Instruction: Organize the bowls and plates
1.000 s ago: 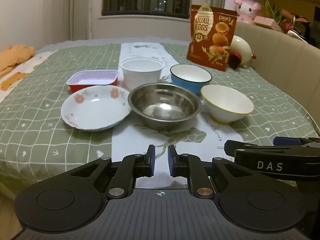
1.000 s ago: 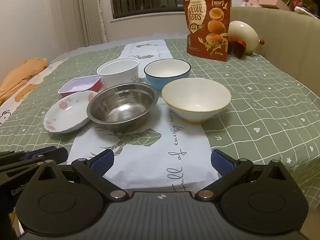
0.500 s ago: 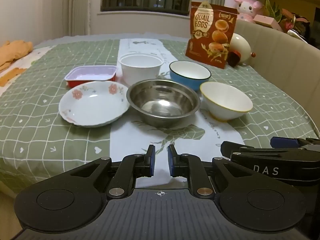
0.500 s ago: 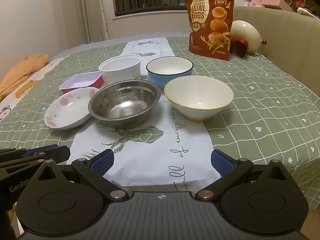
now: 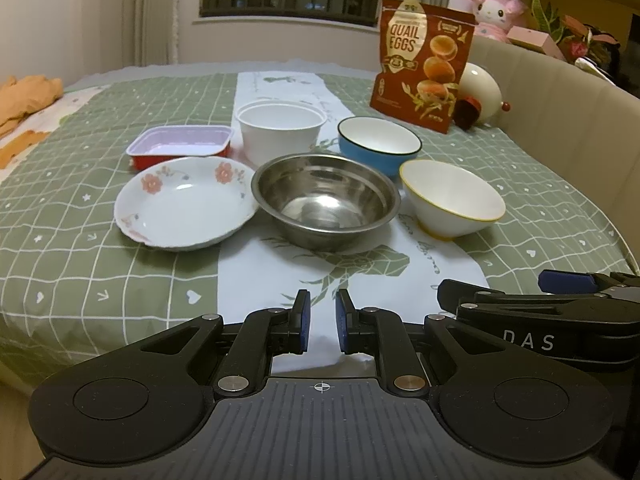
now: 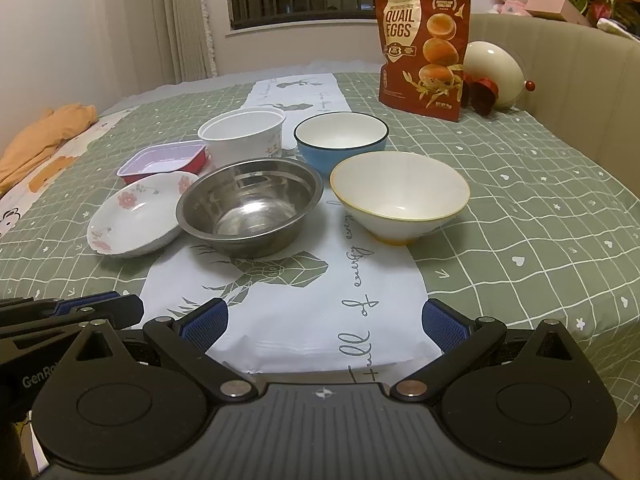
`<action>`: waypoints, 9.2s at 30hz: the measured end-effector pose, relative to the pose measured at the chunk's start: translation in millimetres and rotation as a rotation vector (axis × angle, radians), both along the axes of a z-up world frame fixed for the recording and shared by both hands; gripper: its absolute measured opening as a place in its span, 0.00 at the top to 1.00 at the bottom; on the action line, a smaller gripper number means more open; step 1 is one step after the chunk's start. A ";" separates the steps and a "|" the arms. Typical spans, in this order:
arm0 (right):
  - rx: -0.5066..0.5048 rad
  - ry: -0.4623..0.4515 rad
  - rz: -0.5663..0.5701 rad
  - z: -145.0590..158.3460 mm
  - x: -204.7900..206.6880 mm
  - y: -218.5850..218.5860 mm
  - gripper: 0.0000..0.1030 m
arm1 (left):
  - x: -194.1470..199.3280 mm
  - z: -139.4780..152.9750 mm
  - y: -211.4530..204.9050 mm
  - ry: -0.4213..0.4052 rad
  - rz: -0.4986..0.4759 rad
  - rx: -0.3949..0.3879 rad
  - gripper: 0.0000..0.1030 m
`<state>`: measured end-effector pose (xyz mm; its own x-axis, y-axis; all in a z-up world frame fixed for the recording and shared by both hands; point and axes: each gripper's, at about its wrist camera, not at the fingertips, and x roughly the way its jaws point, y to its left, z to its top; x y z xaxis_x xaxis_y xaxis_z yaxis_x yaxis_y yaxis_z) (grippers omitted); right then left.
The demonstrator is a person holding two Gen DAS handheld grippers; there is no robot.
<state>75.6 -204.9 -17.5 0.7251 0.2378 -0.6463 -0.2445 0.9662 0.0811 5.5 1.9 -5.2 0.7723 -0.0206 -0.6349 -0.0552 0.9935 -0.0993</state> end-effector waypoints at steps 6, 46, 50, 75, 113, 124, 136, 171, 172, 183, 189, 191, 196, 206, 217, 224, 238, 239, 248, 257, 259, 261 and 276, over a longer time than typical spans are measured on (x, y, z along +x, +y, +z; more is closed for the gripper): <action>-0.006 0.001 0.003 1.7 0.5 2.8 0.00 | 0.3 0.0 0.4 0.003 0.000 0.000 0.85; -0.006 0.004 0.002 1.8 0.9 2.0 0.00 | 1.7 0.2 3.0 0.007 0.000 -0.005 0.85; -0.006 0.005 0.001 1.9 0.9 1.9 0.00 | 1.6 -0.4 3.2 0.007 0.000 -0.007 0.85; 0.092 0.115 -0.083 -13.7 71.6 15.7 0.00 | 130.2 45.8 71.2 -0.097 -0.303 -0.264 0.84; 0.199 0.163 -0.122 -56.2 142.4 65.9 0.09 | 242.4 -44.1 135.5 0.173 -0.260 -0.395 0.85; 0.147 0.167 -0.194 -56.5 175.2 75.1 0.36 | 245.3 -34.0 137.9 0.212 -0.264 -0.432 0.85; 0.144 0.155 -0.180 -53.4 158.2 75.1 0.36 | 252.2 -23.1 137.8 0.162 -0.227 -0.334 0.84; 0.136 -0.007 -0.043 2.4 144.8 148.8 0.54 | 194.6 6.5 216.5 0.054 -0.047 -0.380 0.69; 0.136 0.002 -0.025 1.5 145.3 158.8 0.54 | 191.3 5.0 225.9 0.056 -0.023 -0.389 0.69; 0.059 0.066 0.043 -21.5 142.8 225.2 0.54 | 187.4 -19.2 258.4 0.142 0.067 -0.331 0.69; 0.052 0.109 0.030 -33.7 147.2 232.4 0.54 | 183.8 -26.2 264.2 0.166 0.070 -0.319 0.70; 0.048 0.113 0.033 -35.0 147.2 234.1 0.54 | 182.5 -26.5 265.2 0.168 0.076 -0.317 0.70; 0.042 0.119 0.038 -37.2 146.6 237.9 0.54 | 181.6 -24.4 263.1 0.164 0.080 -0.292 0.71; 0.036 0.134 0.037 -40.5 148.2 239.2 0.54 | 182.2 -22.0 258.7 0.160 0.077 -0.253 0.73; 0.035 0.120 0.032 -37.6 147.9 238.3 0.54 | 180.3 -17.1 263.6 0.137 0.080 -0.258 0.76; 0.050 0.099 0.020 -30.2 145.5 229.1 0.52 | 174.1 -13.8 285.8 0.116 0.112 -0.306 0.77; 0.058 0.079 -0.029 -30.2 150.8 212.7 0.50 | 174.1 -17.5 303.3 0.120 0.071 -0.463 0.77; 0.059 0.081 -0.030 -31.1 150.7 212.0 0.50 | 172.1 -14.6 303.4 0.105 0.068 -0.467 0.77; 0.058 0.090 -0.034 -35.3 152.5 210.4 0.49 | 182.0 -23.1 288.7 0.154 0.031 -0.416 0.77; 0.060 0.146 -0.033 -51.1 161.1 210.4 0.47 | 196.8 -44.9 285.1 0.222 0.054 -0.379 0.64; 0.092 0.186 -0.019 -56.4 165.5 209.0 0.47 | 198.2 -47.6 282.0 0.233 0.045 -0.384 0.66; 0.132 0.225 0.006 -60.3 168.5 208.0 0.47 | 199.6 -48.4 278.3 0.233 0.049 -0.386 0.66; 0.175 0.184 0.063 -48.9 162.7 184.7 0.49 | 218.7 -46.4 237.6 0.296 0.004 -0.334 0.61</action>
<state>238.2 -20.2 -66.4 0.5791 0.3983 -0.7113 -0.2693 0.9170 0.2942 224.2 239.5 -51.5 0.5587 -0.2596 -0.7877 -0.1328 0.9095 -0.3940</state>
